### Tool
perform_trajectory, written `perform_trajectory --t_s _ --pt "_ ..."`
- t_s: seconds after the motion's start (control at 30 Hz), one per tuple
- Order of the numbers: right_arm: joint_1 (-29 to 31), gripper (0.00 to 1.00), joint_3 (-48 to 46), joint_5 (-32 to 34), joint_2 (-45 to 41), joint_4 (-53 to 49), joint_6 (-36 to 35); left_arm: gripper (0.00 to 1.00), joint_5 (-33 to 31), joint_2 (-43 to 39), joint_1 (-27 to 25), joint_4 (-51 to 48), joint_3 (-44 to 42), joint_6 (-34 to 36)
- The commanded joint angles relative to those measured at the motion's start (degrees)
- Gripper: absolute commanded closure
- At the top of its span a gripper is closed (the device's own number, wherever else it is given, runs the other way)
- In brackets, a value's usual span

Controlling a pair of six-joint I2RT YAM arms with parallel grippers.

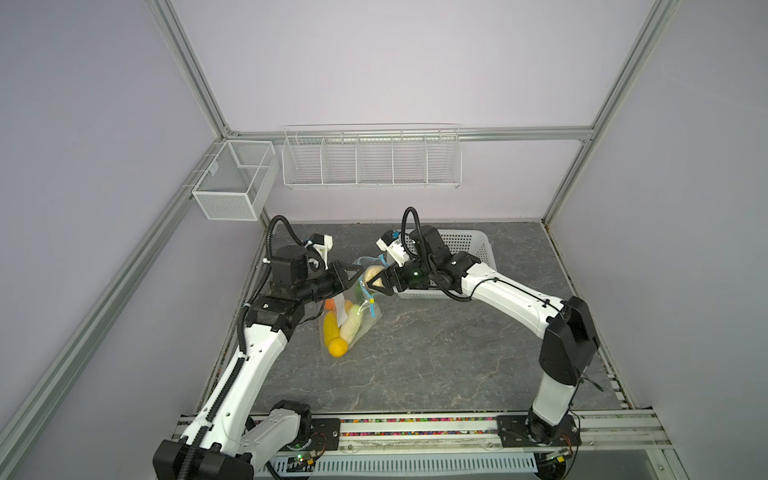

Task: Place the food in the zip-top bag and seal the zipper
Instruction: 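Lower the cream bun into the bag and open the right gripper, then move the right gripper back to the dark round item in the basket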

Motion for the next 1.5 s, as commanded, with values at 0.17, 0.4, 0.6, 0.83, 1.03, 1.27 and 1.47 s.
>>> perform_trajectory --t_s 0.17,0.4,0.6,0.83,1.03,1.27,1.47 --pt "0.1 0.15 4.4 1.0 -0.5 -3.7 -4.4 1.0 2.3 0.7 -0.2 2.4 -0.3 1.2" --pt "0.2 0.11 4.8 0.9 -0.6 -3.7 -5.5 1.0 1.1 -0.5 -0.2 3.0 -1.7 1.5" --pt "0.0 0.1 5.8 0.7 0.6 -4.8 -5.7 1.0 -0.4 -0.2 -0.2 3.5 -2.2 1.9" --pt "0.1 0.11 5.4 -0.4 0.2 -5.5 -4.9 1.0 -0.5 -0.6 -0.2 6.1 -2.7 0.7" --pt "0.2 0.09 5.0 -0.7 0.4 -4.7 -4.8 1.0 0.2 -0.6 -0.2 7.1 -3.2 0.1" --pt "0.1 0.07 4.3 -0.1 -0.5 -4.1 -4.3 1.0 -0.8 -2.2 -0.2 8.0 -5.4 -0.1" --pt "0.1 0.05 2.8 0.7 -2.3 -2.9 -4.4 1.0 -1.0 -1.7 -0.2 8.4 -6.3 -0.6"
